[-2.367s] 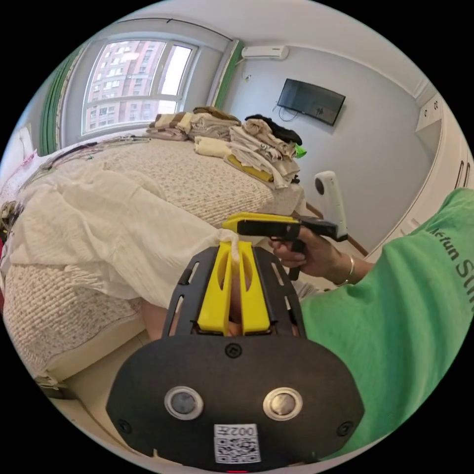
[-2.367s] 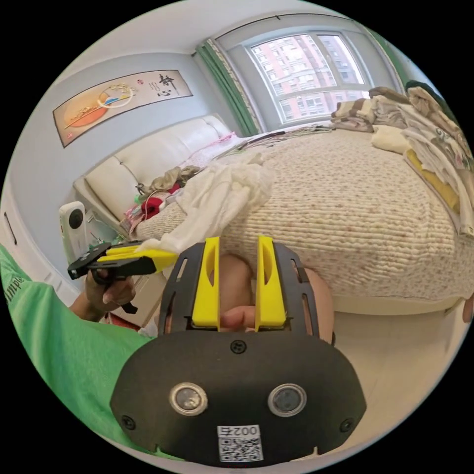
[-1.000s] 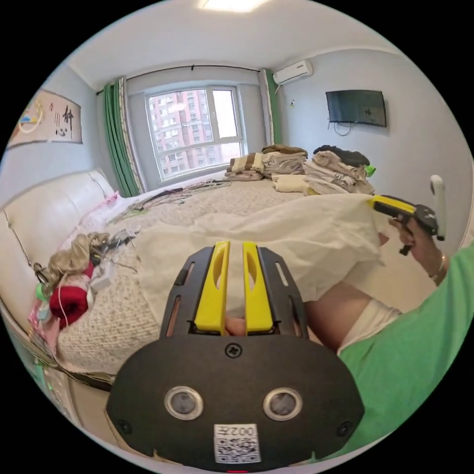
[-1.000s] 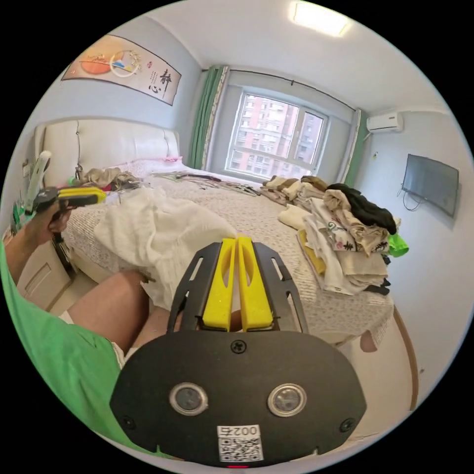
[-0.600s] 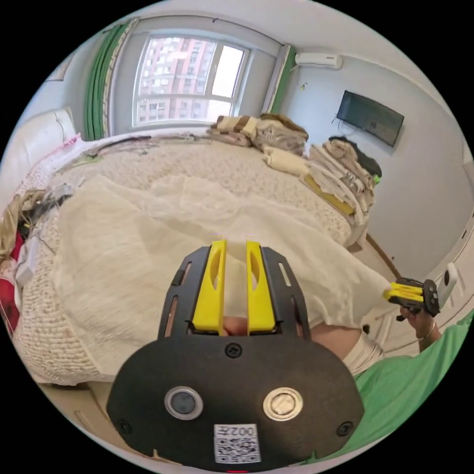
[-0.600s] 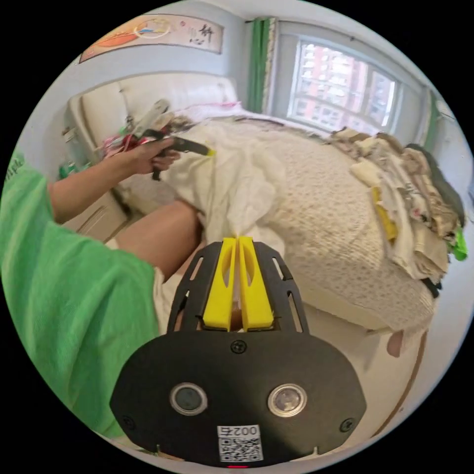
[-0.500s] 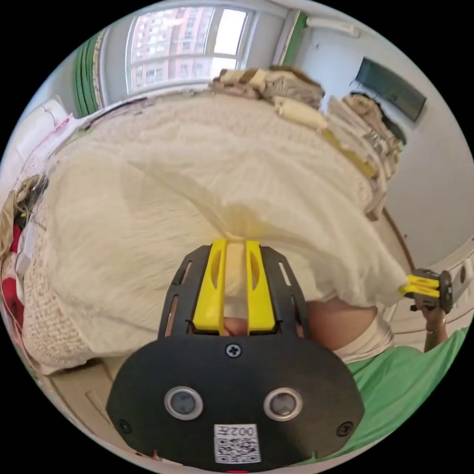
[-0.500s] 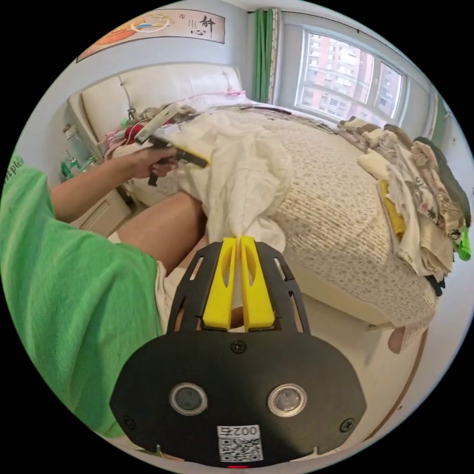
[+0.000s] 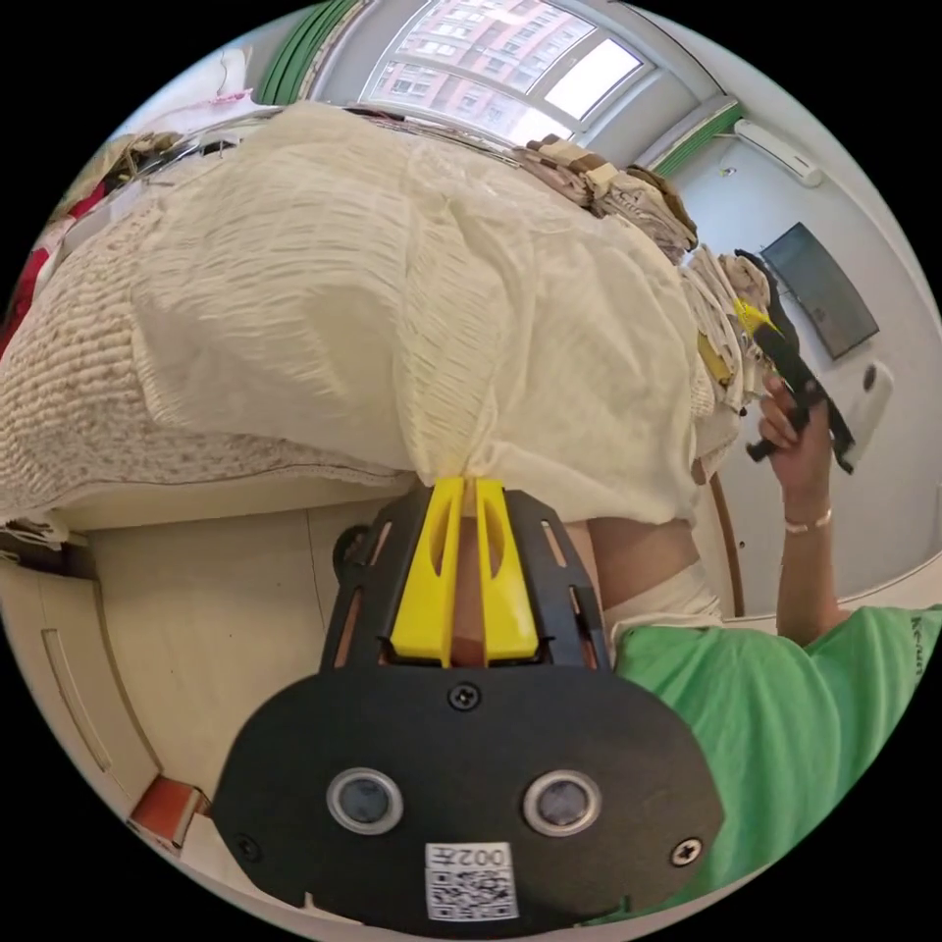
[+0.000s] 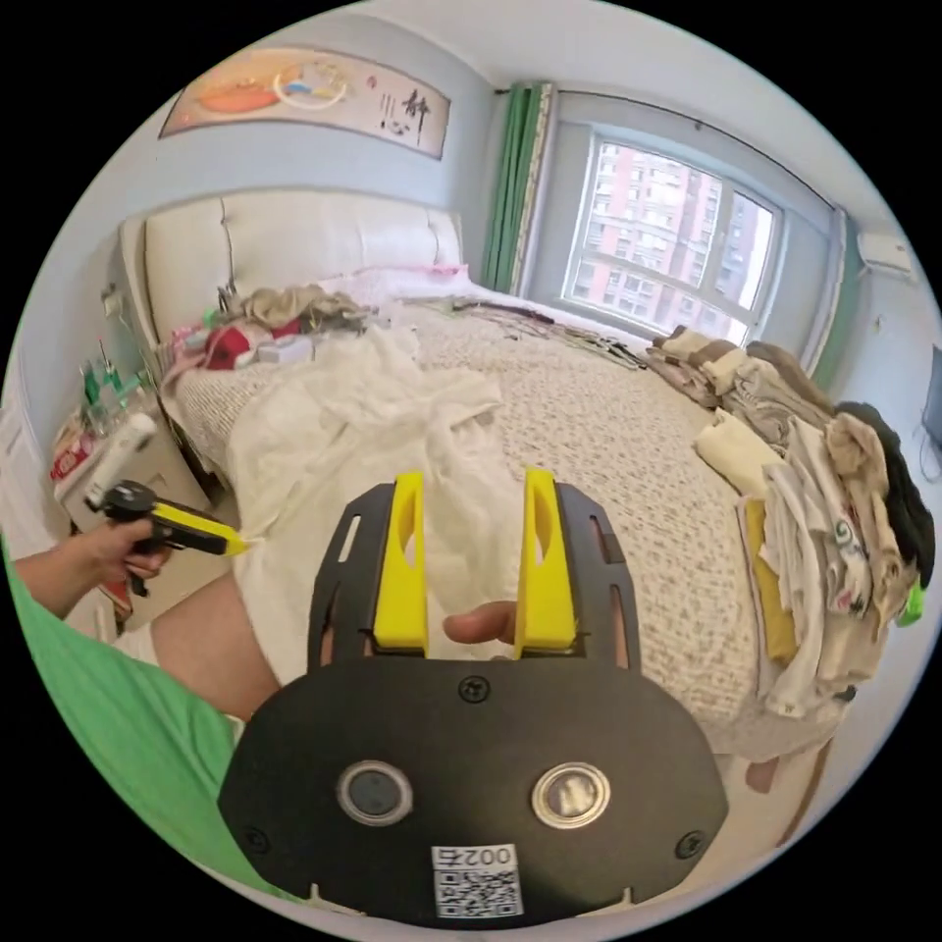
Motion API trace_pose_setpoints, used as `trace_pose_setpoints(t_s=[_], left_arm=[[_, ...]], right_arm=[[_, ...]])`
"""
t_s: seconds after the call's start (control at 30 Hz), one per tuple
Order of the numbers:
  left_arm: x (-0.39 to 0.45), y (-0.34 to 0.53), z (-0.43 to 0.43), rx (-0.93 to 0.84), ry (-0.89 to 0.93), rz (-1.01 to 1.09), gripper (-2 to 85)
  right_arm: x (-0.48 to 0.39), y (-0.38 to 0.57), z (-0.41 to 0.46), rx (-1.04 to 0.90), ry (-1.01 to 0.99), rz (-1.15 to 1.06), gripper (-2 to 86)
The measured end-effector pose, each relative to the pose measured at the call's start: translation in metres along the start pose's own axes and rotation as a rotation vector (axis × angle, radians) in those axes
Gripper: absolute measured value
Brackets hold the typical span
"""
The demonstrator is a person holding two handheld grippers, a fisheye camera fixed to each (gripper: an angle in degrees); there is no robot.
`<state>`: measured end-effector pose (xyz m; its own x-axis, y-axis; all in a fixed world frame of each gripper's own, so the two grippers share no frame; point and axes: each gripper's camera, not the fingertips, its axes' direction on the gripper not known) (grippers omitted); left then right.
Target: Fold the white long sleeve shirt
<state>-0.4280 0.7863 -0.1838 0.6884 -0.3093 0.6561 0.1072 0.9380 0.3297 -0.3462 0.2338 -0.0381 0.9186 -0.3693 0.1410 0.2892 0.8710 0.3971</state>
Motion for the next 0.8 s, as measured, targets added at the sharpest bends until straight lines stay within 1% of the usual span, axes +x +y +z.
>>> trace_pose_setpoints(t_s=[0.03,0.07,0.13,0.2,0.23,0.27,0.3,0.37,0.4,0.47,0.53,0.67,0.73,0.8], left_arm=[[0.001,0.002,-0.007,0.011,-0.007,-0.001,-1.5],[0.001,0.004,-0.01,0.016,-0.009,-0.001,-1.5],[0.002,0.01,-0.026,0.057,-0.015,-0.001,-1.5],[0.0,0.014,-0.04,0.097,-0.025,-0.01,-1.5],[-0.002,0.017,-0.05,0.135,-0.038,-0.016,-1.6],[-0.002,0.018,-0.056,0.154,-0.044,-0.018,-1.6],[-0.004,0.019,-0.065,0.189,-0.049,-0.022,-1.6],[-0.007,0.017,-0.078,0.236,-0.042,-0.026,-1.6],[-0.008,0.014,-0.085,0.268,-0.032,-0.024,-1.6],[-0.007,0.006,-0.092,0.308,-0.017,-0.012,-1.5],[0.003,-0.009,-0.095,0.324,0.021,0.03,-1.4],[0.04,-0.034,-0.089,0.31,0.088,0.164,-1.5],[0.074,-0.049,-0.076,0.276,0.108,0.274,-1.4],[0.101,-0.059,-0.066,0.253,0.121,0.35,-1.1]], right_arm=[[0.002,-0.009,0.026,-0.083,0.003,0.006,12.2],[0.004,-0.013,0.046,-0.149,-0.029,0.016,8.9],[0.009,-0.015,0.06,-0.211,-0.12,0.067,2.5],[0.004,-0.013,0.038,-0.106,-0.126,0.102,0.6],[-0.01,-0.008,0.015,-0.004,-0.057,0.082,0.1],[-0.031,-0.001,-0.007,0.093,0.026,0.04,0.0],[-0.044,0.004,-0.017,0.134,0.061,0.005,0.0],[-0.103,0.032,-0.037,0.227,0.163,-0.195,0.5],[-0.118,0.041,-0.038,0.235,0.169,-0.265,0.8],[-0.168,0.08,-0.034,0.205,0.16,-0.527,4.2],[-0.183,0.099,-0.026,0.124,0.108,-0.586,6.5],[-0.155,0.1,-0.025,0.004,-0.173,-0.407,9.9],[-0.136,0.094,-0.029,0.009,-0.212,-0.342,10.0],[-0.108,0.084,-0.038,0.071,-0.173,-0.231,10.3]])
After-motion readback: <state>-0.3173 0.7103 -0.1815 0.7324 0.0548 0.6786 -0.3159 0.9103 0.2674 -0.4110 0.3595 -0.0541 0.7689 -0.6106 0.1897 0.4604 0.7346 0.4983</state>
